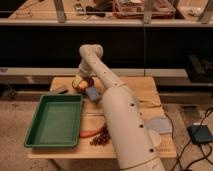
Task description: Place apple in purple bowl
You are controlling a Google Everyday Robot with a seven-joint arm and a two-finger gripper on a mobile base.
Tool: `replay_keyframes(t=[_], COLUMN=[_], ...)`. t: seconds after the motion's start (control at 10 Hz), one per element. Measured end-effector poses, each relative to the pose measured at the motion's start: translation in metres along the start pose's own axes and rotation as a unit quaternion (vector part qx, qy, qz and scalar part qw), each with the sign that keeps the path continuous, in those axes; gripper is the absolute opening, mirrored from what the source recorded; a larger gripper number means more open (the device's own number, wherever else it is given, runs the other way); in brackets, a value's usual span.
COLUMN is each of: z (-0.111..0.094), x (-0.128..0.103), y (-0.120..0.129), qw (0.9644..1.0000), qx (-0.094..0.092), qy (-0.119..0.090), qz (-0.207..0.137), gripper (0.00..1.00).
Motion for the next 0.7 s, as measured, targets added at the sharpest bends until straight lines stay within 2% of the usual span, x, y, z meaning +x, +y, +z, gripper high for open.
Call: replay_keyframes(t=[0.7], z=[-0.0004], x=[-0.0008], y=[0.0010], qw=[1.0000], qx=[-0.001], qy=[0.000], qz=[0.001], gripper=[0.80])
